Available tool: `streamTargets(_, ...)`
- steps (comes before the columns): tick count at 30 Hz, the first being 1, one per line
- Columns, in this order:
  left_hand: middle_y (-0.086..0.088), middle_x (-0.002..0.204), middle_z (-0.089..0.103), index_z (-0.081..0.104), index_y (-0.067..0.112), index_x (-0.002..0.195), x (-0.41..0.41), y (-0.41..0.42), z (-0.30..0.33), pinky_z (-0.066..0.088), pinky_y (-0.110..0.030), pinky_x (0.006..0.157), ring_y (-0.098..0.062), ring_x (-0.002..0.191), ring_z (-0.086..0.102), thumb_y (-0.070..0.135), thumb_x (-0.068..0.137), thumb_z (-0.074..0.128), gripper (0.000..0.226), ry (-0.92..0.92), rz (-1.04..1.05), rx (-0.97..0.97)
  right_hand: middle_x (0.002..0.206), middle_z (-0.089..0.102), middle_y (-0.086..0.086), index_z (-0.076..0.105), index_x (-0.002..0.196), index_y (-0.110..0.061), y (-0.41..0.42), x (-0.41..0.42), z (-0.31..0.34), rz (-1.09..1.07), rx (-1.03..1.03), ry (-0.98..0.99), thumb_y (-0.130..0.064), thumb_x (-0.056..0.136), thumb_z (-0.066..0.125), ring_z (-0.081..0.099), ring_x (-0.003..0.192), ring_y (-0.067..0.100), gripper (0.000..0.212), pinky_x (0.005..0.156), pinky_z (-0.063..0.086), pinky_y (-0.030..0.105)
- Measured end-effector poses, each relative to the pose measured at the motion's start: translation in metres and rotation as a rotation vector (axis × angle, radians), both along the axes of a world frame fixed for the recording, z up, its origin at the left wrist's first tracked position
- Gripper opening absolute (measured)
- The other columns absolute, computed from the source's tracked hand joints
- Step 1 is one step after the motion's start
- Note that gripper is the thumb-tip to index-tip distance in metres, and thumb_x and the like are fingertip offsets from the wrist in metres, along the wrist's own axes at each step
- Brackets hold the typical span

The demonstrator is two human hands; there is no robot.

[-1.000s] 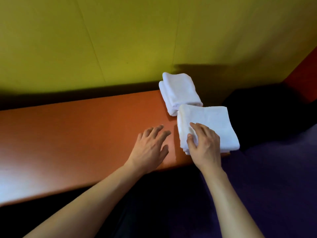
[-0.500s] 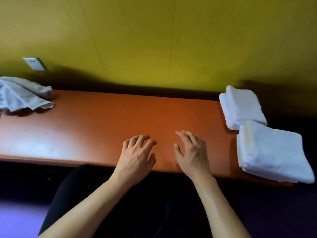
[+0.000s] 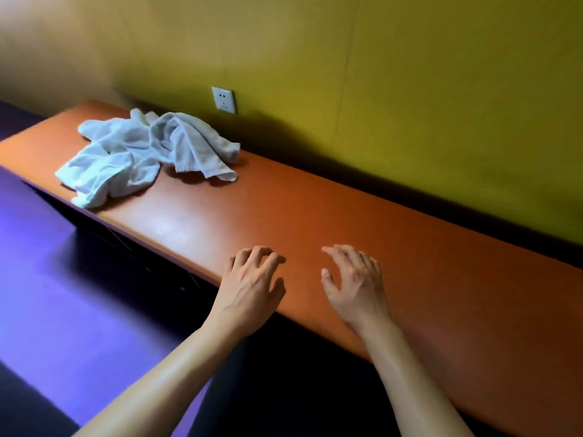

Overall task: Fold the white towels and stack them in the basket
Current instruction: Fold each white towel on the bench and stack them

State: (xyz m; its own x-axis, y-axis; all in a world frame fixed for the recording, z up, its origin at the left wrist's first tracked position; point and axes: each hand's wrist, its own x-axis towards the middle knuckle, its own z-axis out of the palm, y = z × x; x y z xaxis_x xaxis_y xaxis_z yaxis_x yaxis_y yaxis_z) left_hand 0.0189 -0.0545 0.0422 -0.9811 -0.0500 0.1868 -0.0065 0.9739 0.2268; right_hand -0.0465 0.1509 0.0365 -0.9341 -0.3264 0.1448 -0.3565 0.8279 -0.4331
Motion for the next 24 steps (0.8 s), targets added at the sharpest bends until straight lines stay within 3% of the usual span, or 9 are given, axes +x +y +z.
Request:
streamTargets(8,0.001,0.129,0.057,0.058,0.027,0.13,-0.084,-0.098,-0.039,0.04,-0.043,0.099,-0.027,0.118,0.054,0.038,0.089,0.06,0.042,-0.014,0.106,-0.055,0.134,0.057,-0.003,0.056,0.138,-0.028,-0.094,-0.089,-0.034,0.13,0.083,-0.073,-0.041,0.09,0.042,0.052,0.124,0.021,0.051,0.105,0.037,0.042)
streamTargets(13,-0.004,0.141,0.051,0.051,0.024,0.14,-0.16,-0.151,-0.064,0.037,-0.045,0.105,-0.03,0.128,0.047,0.033,0.091,0.06,0.05,-0.028,0.155,-0.103,0.137,0.055,0.0,0.051,0.141,-0.027,-0.124,-0.145,-0.063,0.134,0.106,-0.047,-0.033,0.095,0.054,0.052,0.126,0.024,0.047,0.107,0.038,0.042)
streamTargets(16,-0.004,0.15,0.043,0.044,0.026,0.145,-0.207,-0.181,-0.081,0.035,-0.046,0.104,-0.032,0.135,0.04,0.024,0.088,0.061,0.061,-0.02,0.189,-0.117,0.155,0.04,-0.001,0.036,0.152,-0.031,-0.131,-0.166,-0.08,0.108,0.15,-0.073,-0.038,0.099,0.051,0.038,0.142,0.02,0.055,0.118,0.029,0.04)
streamTargets(20,-0.002,0.168,0.01,0.021,0.036,0.157,-0.255,-0.222,-0.094,0.031,-0.051,0.108,-0.035,0.15,0.015,0.025,0.087,0.061,0.082,-0.079,0.283,-0.126,0.167,0.016,-0.002,0.017,0.158,-0.035,-0.133,-0.175,-0.102,0.104,0.238,-0.137,-0.052,0.102,0.036,0.014,0.154,0.019,0.062,0.125,0.009,0.041)
streamTargets(22,0.0,0.169,0.003,0.019,0.04,0.158,-0.278,-0.239,-0.101,0.032,-0.054,0.108,-0.036,0.153,0.005,0.031,0.094,0.054,0.073,-0.144,0.291,-0.094,0.168,0.011,-0.003,0.014,0.158,-0.036,-0.132,-0.174,-0.11,0.106,0.222,-0.134,-0.054,0.102,0.031,0.008,0.155,0.018,0.062,0.125,0.002,0.04)
streamTargets(24,-0.005,0.166,0.017,0.036,0.038,0.151,-0.295,-0.251,-0.11,0.031,-0.055,0.111,-0.037,0.151,0.011,0.028,0.098,0.051,0.055,-0.194,0.272,-0.044,0.168,0.01,-0.004,0.013,0.159,-0.037,-0.13,-0.175,-0.113,0.111,0.209,-0.127,-0.055,0.102,0.028,0.006,0.155,0.017,0.061,0.125,0.0,0.039)
